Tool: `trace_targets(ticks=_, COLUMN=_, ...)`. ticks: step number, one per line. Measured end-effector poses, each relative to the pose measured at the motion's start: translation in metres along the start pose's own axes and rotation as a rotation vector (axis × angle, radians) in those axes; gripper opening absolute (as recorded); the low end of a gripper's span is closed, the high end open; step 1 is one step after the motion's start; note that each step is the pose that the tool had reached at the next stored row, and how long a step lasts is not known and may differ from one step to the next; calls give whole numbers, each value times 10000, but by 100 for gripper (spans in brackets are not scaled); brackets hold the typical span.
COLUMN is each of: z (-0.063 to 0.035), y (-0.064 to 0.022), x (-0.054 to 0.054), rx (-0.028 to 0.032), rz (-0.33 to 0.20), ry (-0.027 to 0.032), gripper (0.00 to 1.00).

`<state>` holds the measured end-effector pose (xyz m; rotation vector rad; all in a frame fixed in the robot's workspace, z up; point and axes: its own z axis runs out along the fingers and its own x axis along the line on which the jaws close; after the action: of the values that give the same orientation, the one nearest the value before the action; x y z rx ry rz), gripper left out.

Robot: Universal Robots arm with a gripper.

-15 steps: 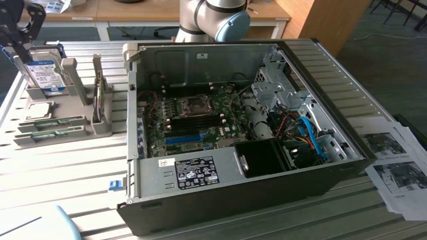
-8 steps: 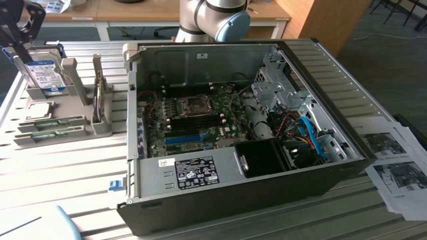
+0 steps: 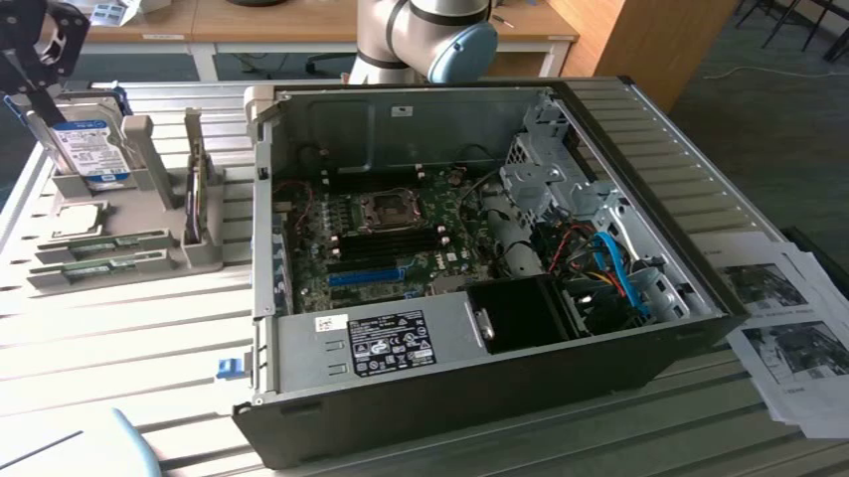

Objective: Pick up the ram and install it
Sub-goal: 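Pick up the ram and move it above insertion slot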

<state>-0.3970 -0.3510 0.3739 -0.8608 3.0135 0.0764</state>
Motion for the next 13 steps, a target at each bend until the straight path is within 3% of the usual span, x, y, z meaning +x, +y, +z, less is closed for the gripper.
trace_targets(ticks=13, z=6, y=0, x=0, rx=-36, rz=-1772, ry=81, gripper=9)
